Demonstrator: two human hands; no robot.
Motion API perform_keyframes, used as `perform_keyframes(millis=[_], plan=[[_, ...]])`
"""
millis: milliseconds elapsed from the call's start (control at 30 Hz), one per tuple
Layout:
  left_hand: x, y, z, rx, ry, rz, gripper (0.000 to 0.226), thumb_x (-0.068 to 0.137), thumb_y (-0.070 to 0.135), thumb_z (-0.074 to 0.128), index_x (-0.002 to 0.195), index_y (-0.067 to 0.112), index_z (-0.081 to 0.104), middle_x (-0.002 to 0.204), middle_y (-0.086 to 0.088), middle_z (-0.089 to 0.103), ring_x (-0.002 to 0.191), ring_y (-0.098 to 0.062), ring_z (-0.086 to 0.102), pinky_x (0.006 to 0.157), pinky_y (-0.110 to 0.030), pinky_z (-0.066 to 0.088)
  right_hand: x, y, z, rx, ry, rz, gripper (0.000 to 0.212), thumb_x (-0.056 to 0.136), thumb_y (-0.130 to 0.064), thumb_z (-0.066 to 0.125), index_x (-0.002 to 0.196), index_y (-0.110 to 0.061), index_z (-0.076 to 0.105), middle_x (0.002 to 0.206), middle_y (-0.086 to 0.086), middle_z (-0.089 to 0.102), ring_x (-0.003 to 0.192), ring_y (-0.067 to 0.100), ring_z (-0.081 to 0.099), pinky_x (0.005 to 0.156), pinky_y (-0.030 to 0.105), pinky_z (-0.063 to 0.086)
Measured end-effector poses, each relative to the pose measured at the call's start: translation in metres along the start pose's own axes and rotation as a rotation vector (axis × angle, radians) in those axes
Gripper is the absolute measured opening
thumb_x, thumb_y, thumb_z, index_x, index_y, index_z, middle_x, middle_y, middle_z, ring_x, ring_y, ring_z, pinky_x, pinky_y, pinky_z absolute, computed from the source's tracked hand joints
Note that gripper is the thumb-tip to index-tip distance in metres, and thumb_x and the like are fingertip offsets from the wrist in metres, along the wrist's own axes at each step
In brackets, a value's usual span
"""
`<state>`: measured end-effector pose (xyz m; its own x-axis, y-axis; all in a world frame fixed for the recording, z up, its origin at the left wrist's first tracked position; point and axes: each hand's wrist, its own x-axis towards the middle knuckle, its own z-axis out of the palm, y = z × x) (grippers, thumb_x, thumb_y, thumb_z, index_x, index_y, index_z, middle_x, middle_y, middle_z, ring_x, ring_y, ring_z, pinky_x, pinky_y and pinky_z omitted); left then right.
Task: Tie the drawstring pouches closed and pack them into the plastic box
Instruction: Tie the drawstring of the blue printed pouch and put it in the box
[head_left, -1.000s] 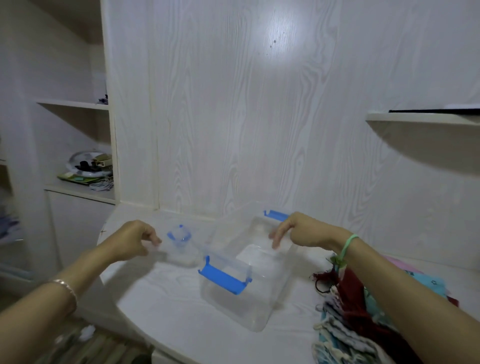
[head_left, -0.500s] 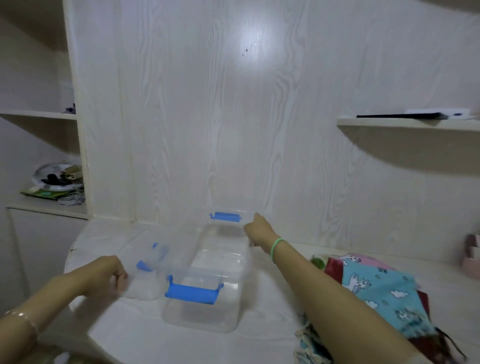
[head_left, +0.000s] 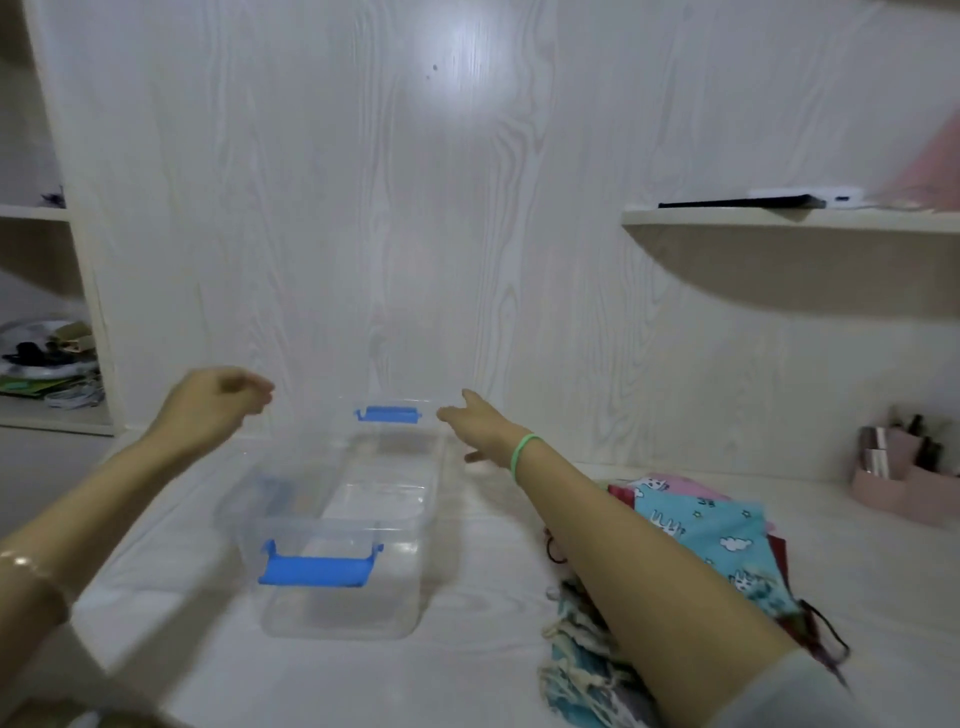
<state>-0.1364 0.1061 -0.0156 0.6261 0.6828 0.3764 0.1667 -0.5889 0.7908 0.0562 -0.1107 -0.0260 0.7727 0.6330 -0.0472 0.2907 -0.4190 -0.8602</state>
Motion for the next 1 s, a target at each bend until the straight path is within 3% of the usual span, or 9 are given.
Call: perform_keyframes(millis=[200,300,367,433,567,733,833,900,1000], plan=[[-0.055,0.134,0.083,0.017,-0.219,0.283,0.023,0.084,0.004,0.062,0.096,0.021,0.069,0.096,0.002,0.072,0.092,-0.011,0.066,0.082,-0.025,0.051,-0.039,0.024,-0.084,-0.219,-0.008,0.003,0.046,0.096,-0.020,0.052,0.140,-0.008,0.046,0.137,0.011,0.051,0.120,0.028,0.053,0.093,0.042,0.049],[-0.100,0.177,0.143,0.104,-0.450,0.420,0.028,0.083,0.002,0.058,0.103,0.018,0.069,0.101,0.002,0.070,0.089,-0.009,0.065,0.069,-0.016,0.049,-0.067,0.053,-0.126,-0.548,-0.016,0.049,0.028,0.088,-0.016,0.060,0.110,0.001,0.066,0.099,0.013,0.066,0.081,0.021,0.057,0.068,0.031,0.046],[-0.127,0.188,0.188,0.250,-0.664,0.489,0.029,0.085,0.006,0.057,0.110,0.013,0.069,0.108,-0.003,0.069,0.093,-0.013,0.063,0.063,-0.011,0.043,-0.088,0.075,-0.145,-0.811,-0.045,0.131,0.016,0.082,-0.016,0.068,0.087,-0.001,0.068,0.074,0.006,0.058,0.066,0.019,0.047,0.055,0.025,0.037],[-0.150,0.186,0.232,0.389,-0.840,0.553,0.039,0.088,0.022,0.061,0.125,0.012,0.060,0.122,-0.009,0.063,0.110,-0.024,0.059,0.078,-0.020,0.043,-0.110,0.094,-0.155,-1.038,-0.088,0.243,0.016,0.078,-0.018,0.073,0.090,-0.009,0.068,0.082,0.005,0.062,0.073,0.020,0.053,0.058,0.024,0.042],[-0.177,0.166,0.287,0.553,-1.127,0.563,0.091,0.075,0.066,0.065,0.149,0.032,0.024,0.157,0.001,0.024,0.139,-0.031,0.031,0.111,-0.046,0.033,-0.131,0.133,-0.160,-1.127,-0.275,0.317,0.053,0.086,-0.028,0.068,0.137,-0.022,0.053,0.129,0.001,0.059,0.106,0.020,0.059,0.080,0.026,0.051],[-0.180,0.138,0.302,0.718,-1.089,0.450,0.106,0.072,0.076,0.056,0.152,0.035,0.001,0.160,0.013,-0.012,0.146,-0.037,-0.009,0.109,-0.071,0.008,-0.124,0.169,-0.152,-0.951,-0.186,0.168,0.070,0.083,-0.020,0.070,0.144,-0.038,0.041,0.144,0.003,0.039,0.125,0.025,0.045,0.094,0.027,0.043],[-0.166,0.126,0.296,0.757,-1.045,0.359,0.105,0.074,0.077,0.052,0.153,0.034,-0.001,0.160,0.009,-0.013,0.145,-0.041,-0.009,0.110,-0.071,0.007,-0.104,0.179,-0.134,-0.935,-0.125,0.104,0.076,0.082,-0.021,0.070,0.146,-0.041,0.034,0.155,0.014,0.018,0.145,0.037,0.014,0.117,0.049,0.022],[-0.156,0.117,0.290,0.802,-0.999,0.303,0.104,0.075,0.078,0.050,0.153,0.032,0.001,0.161,0.007,-0.012,0.145,-0.042,-0.006,0.110,-0.071,0.005,-0.084,0.184,-0.119,-0.853,-0.128,0.043,0.075,0.084,-0.017,0.068,0.148,-0.037,0.034,0.160,0.016,0.005,0.148,0.038,0.001,0.120,0.051,0.014],[-0.140,0.105,0.282,0.850,-0.950,0.214,0.103,0.074,0.079,0.048,0.153,0.029,0.007,0.162,0.005,-0.005,0.145,-0.042,0.005,0.109,-0.071,0.007,-0.059,0.183,-0.099,-0.743,-0.123,-0.111,0.070,0.084,-0.015,0.069,0.146,-0.031,0.041,0.160,0.013,0.006,0.149,0.033,0.004,0.121,0.047,0.015]])
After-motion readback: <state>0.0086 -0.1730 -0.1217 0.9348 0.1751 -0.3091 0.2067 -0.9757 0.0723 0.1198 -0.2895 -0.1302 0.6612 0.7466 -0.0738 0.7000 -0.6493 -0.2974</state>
